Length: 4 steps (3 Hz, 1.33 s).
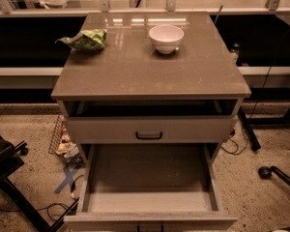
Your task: Close middle drawer
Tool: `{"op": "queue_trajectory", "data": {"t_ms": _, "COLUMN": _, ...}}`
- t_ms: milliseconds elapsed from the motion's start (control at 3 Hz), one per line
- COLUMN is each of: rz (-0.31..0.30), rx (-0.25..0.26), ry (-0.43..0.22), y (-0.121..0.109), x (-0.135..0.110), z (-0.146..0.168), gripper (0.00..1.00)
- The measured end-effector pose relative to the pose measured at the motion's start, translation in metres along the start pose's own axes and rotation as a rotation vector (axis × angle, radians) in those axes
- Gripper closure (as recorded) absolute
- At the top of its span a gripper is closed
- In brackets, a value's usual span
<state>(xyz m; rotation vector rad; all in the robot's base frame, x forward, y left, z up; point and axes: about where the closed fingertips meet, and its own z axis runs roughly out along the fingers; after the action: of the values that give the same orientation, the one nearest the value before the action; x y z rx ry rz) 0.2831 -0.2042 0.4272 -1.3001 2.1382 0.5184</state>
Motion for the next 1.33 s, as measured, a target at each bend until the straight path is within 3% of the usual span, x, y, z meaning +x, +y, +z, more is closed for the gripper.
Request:
{"op": "queue_trajectory", "data": {"t_ms": 1000, "rz": -0.075, "rx": 0.002, "ry": -0.004, "y": -0.051, "x": -0.038, "z": 0.045, "gripper": 1.00}}
{"op": "queue_trajectory", "data": {"t_ms": 1333, "rz": -0.076, "rx": -0.013, "ry": -0.022, "y": -0.097, "x": -0.046, "z": 0.073, "gripper": 1.00}}
